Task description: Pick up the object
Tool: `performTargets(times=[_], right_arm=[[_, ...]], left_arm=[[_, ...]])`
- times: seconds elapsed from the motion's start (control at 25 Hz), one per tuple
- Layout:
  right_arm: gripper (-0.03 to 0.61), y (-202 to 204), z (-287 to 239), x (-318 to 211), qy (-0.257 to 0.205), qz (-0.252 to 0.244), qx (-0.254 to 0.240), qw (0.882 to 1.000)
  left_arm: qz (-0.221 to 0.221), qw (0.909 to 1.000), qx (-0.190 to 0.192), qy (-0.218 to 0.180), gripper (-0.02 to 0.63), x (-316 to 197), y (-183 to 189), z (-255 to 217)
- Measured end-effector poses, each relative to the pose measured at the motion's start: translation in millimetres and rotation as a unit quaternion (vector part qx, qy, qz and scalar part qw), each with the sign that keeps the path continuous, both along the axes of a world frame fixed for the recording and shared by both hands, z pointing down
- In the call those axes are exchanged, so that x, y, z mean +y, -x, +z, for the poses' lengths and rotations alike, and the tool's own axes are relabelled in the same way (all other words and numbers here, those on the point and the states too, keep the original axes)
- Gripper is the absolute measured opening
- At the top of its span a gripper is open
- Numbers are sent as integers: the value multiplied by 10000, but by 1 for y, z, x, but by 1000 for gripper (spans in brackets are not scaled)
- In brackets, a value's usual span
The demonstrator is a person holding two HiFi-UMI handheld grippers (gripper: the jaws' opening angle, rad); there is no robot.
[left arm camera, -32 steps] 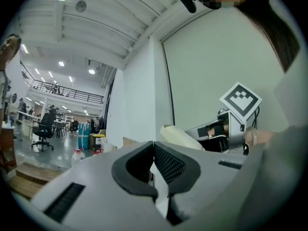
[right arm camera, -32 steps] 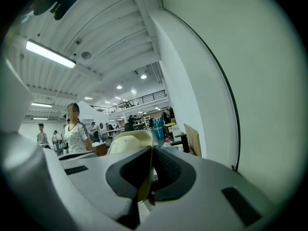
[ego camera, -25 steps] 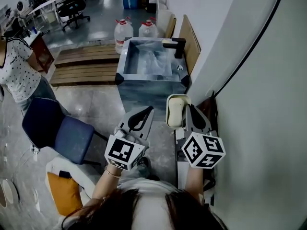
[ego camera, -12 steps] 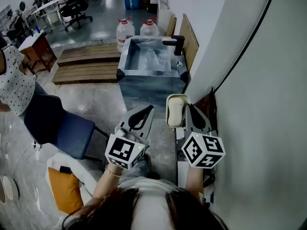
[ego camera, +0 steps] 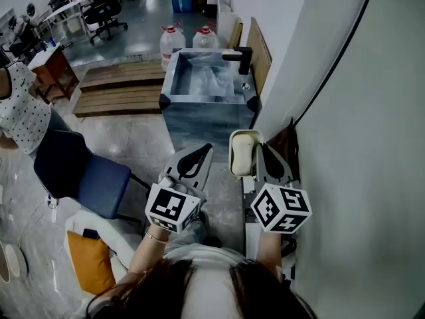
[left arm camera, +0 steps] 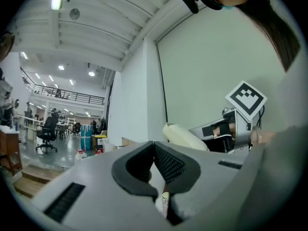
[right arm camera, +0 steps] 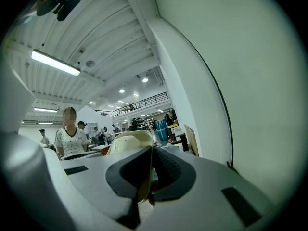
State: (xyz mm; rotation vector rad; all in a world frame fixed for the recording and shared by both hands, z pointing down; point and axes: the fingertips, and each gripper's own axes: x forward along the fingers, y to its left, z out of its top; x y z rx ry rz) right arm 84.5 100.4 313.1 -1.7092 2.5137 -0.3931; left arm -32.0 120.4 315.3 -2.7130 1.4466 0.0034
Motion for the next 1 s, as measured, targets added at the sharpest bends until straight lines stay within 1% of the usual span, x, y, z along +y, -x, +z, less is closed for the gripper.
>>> performTargets(times=[0.56, 1.0], right_arm=[[34, -11, 0, -3, 5, 43, 0, 10000], [34, -6, 4, -14, 25, -8, 4, 10000]], left_arm=[[86, 10000, -11, 4, 9, -5, -12, -1], [85, 10000, 3, 28, 9, -17, -8, 4]])
